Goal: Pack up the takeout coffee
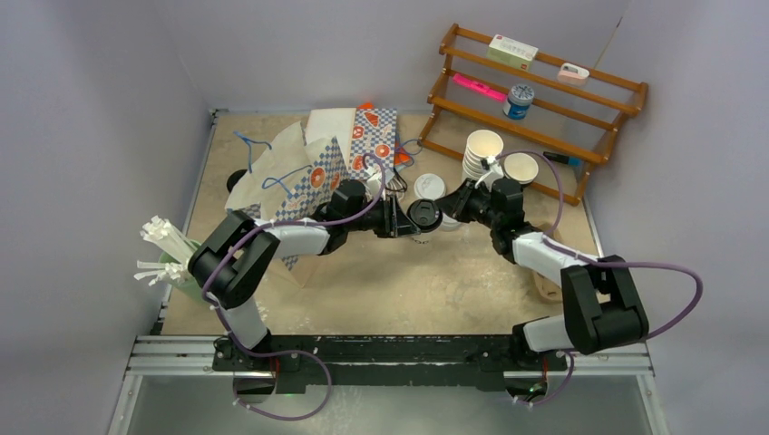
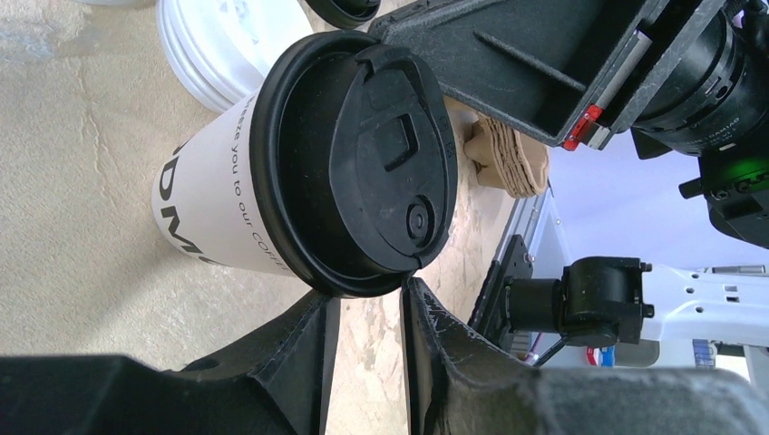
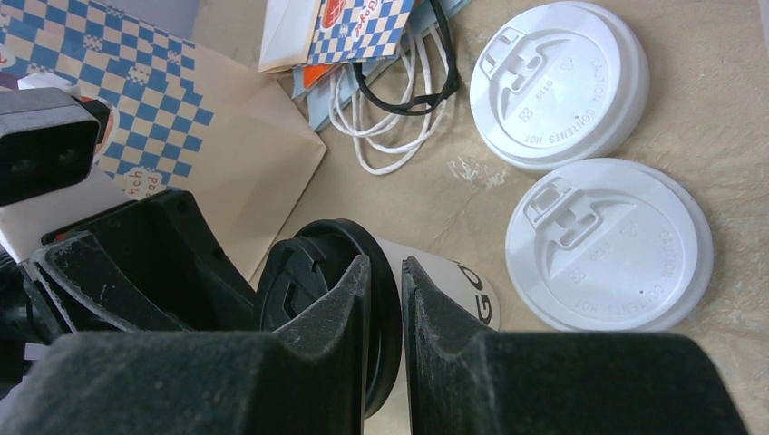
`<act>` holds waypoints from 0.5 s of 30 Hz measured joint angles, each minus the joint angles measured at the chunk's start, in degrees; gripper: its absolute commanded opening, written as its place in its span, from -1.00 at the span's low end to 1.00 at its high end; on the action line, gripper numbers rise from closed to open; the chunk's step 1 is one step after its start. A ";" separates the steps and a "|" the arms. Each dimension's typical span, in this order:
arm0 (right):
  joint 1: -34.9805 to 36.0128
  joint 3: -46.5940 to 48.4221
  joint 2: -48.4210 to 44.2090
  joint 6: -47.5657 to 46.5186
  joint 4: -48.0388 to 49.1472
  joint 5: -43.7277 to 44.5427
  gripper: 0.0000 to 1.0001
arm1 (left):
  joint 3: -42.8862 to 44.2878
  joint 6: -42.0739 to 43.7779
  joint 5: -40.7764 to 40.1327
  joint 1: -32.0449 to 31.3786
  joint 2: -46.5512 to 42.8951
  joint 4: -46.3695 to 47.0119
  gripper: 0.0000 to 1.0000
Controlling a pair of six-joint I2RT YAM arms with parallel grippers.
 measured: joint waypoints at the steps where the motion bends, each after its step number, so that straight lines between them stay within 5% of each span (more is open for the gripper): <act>1: -0.07 -0.04 0.20 0.24 0.28 -0.26 -0.62 | 0.04 0.07 0.00 -0.02 0.00 -0.11 -0.36; 15: -0.33 -0.35 0.02 2.36 0.66 -0.44 -0.65 | 1.51 2.16 0.09 -0.31 0.09 -2.82 -0.36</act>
